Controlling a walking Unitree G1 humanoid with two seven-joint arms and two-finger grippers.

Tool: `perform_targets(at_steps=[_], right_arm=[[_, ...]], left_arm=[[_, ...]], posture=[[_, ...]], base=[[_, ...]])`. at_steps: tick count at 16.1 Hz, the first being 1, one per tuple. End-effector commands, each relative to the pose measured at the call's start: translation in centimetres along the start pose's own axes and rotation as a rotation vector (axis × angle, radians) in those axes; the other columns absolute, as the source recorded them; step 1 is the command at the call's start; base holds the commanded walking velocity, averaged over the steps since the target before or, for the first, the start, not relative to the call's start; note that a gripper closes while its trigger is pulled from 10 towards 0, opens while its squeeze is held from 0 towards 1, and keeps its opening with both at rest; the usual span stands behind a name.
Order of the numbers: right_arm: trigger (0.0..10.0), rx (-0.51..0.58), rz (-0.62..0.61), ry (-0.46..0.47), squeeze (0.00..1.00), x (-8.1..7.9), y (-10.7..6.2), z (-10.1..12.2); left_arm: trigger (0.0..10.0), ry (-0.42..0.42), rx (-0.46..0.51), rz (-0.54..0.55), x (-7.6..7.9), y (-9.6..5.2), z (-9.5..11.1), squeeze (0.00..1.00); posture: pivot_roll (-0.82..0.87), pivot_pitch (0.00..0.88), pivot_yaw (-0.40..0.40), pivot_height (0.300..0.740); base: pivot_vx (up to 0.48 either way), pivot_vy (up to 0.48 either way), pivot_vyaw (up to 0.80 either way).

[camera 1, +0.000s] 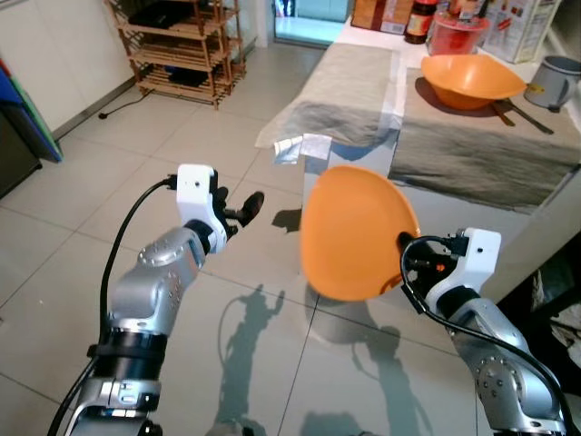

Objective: Setting the table

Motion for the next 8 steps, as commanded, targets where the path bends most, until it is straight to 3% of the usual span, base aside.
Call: perform_targets(at_steps=[1, 2, 3, 8], right_arm=[[0.0, 0.074, -0.045, -0.08, 0.0, 0.6, -0.1, 1.4], [0.0, 0.083, -0.059, -0.096, 0.0, 0.8, -0.2, 1.6], [0.0, 0.104, -0.093, -0.168, 0.0, 1.2, -0.2, 1.9], [0.0, 0.158, -0.295, -0.39, 0.0, 3.9, -0.7, 3.0]], left_arm=[[10.0, 0.095, 0.016, 0.017, 0.1, -0.1, -0.3, 0.0], [10.0, 0.118, 0.021, 0.02, 0.1, -0.1, -0.5, 0.0], [10.0, 0.126, 0.031, 0.018, 0.4, -0.1, -0.8, 0.0], [10.0, 0.094, 0.077, 0.007, 1.2, 0.2, -0.9, 0.0]], posture=[[-0.05, 0.046, 0.021, 0.74], [-0.05, 0.046, 0.021, 0.74], [-0.06, 0.043, 0.02, 0.74], [-0.06, 0.031, 0.019, 0.74]], base=[[0.0, 0.0, 0.0], [0.0, 0.0, 0.0], [0.0, 0.0, 0.0], [0.0, 0.0, 0.0]])
Point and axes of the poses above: a point about 5 cm out from each wrist's last joint towards the gripper, its own y axis pointing out of the wrist towards the gripper, its own z axis along the axis of the wrist's last joint, x = y × z, the point moved 6 cm from there along y, pointing out of the wrist towards the gripper, and after that the axes turned 2 degrees about -y, right-handed, at the moved point
